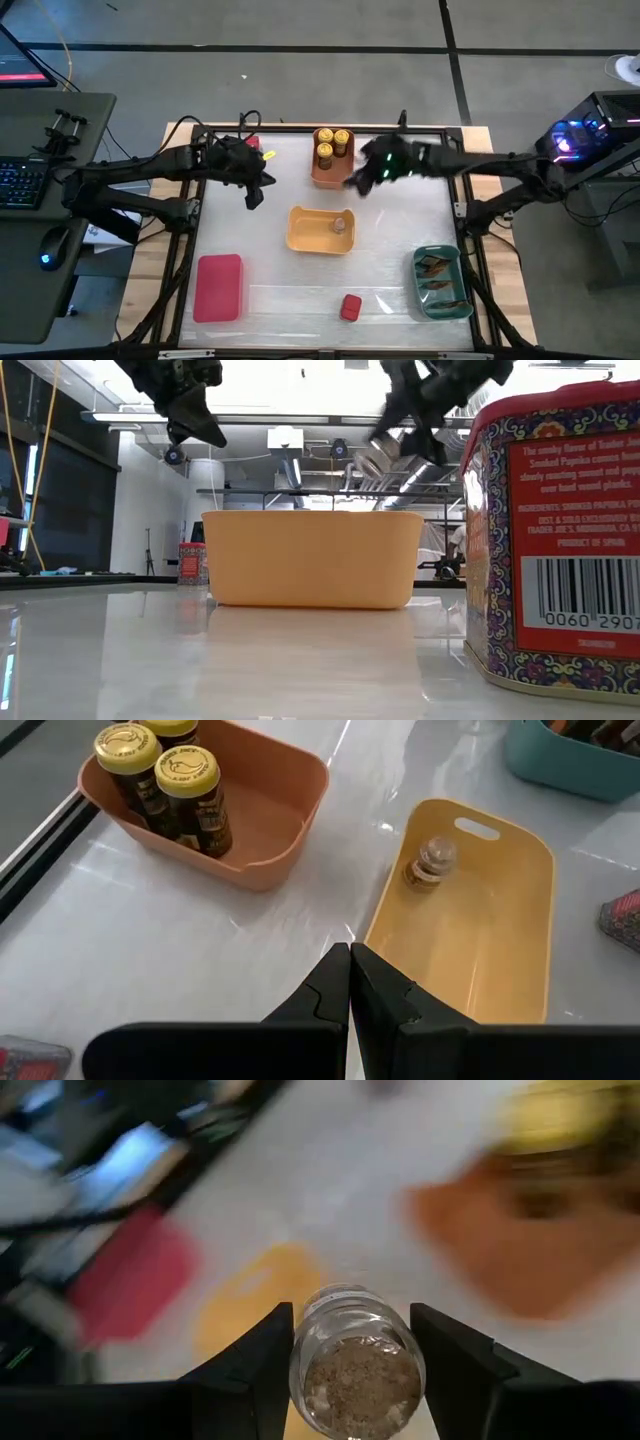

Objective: Sort spices by type
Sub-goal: Put the brown seasoning bottle into the yellow bin

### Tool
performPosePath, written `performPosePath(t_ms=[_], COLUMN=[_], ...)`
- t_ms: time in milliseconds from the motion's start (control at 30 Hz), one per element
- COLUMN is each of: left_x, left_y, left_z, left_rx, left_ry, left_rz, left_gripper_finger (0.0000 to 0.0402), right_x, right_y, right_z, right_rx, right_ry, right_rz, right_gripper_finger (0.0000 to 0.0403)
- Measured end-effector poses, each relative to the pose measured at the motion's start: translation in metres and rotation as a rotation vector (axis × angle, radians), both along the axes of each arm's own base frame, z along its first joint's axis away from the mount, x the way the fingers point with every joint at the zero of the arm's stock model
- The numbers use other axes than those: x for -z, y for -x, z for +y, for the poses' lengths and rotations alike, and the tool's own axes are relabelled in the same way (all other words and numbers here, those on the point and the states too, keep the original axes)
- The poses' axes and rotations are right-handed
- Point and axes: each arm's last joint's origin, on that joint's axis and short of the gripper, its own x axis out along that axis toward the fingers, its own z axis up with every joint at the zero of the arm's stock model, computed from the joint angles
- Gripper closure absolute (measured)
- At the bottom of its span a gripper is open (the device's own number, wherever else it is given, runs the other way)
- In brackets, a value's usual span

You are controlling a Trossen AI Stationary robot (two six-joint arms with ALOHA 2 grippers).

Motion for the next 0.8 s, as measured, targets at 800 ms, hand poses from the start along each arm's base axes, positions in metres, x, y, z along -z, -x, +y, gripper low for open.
performPosePath(t_ms=[800], left_x=[-0.001], left_y=[-0.001], left_z=[0.0], left_rx=[0.029], left_ry=[-0.038], left_rz=[-0.003], left_gripper_finger=[0.0401], right_x=[0.047], right_y=[-0.096], right_z=[0.11], right_rx=[-0.606], right_ry=[0.172], right_rz=[0.424], right_gripper_finger=[0.0232])
